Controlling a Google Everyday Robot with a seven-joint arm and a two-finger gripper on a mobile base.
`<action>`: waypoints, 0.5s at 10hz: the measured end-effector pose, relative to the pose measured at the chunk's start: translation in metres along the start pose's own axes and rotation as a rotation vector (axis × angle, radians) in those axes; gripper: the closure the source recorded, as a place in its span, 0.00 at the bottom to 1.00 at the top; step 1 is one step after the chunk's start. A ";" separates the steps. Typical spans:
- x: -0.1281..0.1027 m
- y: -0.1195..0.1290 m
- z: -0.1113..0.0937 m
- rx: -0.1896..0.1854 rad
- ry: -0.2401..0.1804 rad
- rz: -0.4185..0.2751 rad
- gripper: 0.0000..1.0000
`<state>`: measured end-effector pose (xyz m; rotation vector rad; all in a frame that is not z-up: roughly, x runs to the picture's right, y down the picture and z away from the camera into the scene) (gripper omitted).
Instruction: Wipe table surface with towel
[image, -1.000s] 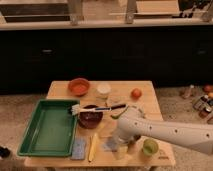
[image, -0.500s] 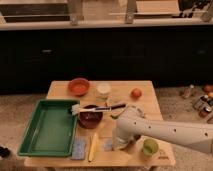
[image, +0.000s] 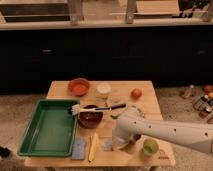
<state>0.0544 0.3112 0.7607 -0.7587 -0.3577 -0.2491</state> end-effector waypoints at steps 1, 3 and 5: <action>-0.001 0.000 -0.002 0.005 -0.005 -0.003 1.00; -0.005 -0.001 -0.004 0.015 -0.018 -0.010 1.00; -0.009 -0.001 -0.010 0.033 -0.034 -0.020 1.00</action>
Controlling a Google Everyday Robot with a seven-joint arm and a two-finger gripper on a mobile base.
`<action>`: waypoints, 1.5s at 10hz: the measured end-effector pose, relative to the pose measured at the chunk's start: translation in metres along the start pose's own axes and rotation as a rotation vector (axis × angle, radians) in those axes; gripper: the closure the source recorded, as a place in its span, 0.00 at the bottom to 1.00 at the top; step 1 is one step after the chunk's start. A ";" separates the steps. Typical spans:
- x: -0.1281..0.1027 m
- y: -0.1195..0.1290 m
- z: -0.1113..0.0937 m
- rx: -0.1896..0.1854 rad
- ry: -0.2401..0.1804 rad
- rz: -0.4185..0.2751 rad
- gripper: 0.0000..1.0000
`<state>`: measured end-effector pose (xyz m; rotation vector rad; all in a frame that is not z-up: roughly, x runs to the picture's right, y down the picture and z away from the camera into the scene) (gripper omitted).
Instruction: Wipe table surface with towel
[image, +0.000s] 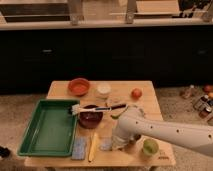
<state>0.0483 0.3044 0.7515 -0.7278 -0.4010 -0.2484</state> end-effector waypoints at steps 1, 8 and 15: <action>-0.003 0.000 -0.005 0.014 -0.011 -0.006 1.00; -0.031 0.005 -0.032 -0.005 -0.052 0.038 1.00; -0.036 0.023 -0.014 -0.055 -0.110 0.240 1.00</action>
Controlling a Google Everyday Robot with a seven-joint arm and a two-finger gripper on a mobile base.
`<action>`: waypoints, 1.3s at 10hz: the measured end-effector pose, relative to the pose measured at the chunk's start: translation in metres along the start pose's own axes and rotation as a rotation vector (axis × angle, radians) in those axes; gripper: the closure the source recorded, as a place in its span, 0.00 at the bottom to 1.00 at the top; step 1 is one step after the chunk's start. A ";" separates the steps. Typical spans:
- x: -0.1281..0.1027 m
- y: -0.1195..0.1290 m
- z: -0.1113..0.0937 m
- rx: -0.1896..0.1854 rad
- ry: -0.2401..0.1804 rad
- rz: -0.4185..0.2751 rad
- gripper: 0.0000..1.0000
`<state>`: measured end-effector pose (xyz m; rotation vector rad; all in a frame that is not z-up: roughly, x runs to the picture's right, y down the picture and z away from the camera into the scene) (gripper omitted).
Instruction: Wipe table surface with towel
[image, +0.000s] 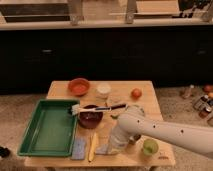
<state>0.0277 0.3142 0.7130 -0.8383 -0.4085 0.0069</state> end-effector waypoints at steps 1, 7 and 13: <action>0.006 0.000 0.005 0.005 -0.015 0.008 1.00; 0.029 -0.025 -0.004 0.118 -0.072 0.002 1.00; -0.011 -0.048 0.004 0.144 -0.131 -0.083 1.00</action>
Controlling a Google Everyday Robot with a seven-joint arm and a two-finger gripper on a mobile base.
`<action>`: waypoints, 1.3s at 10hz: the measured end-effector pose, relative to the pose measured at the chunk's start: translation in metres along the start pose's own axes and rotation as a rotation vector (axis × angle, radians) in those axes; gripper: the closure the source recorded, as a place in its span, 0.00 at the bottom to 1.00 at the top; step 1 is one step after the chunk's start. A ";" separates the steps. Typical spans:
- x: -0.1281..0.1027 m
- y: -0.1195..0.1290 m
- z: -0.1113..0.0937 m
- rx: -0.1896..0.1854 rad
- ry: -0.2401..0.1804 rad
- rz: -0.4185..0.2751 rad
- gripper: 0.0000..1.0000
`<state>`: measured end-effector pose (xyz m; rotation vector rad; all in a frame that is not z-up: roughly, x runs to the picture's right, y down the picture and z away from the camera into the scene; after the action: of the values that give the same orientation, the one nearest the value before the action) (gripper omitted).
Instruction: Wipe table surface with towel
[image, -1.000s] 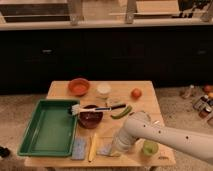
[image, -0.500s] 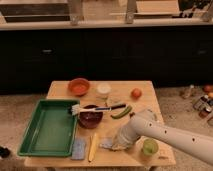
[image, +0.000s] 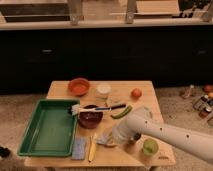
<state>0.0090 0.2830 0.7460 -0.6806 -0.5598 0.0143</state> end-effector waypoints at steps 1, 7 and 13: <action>-0.009 0.002 0.004 -0.010 -0.013 -0.019 1.00; -0.021 0.061 -0.006 -0.091 -0.065 -0.050 1.00; 0.033 0.058 -0.033 -0.050 0.008 0.047 1.00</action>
<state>0.0635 0.3156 0.7063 -0.7416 -0.5378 0.0412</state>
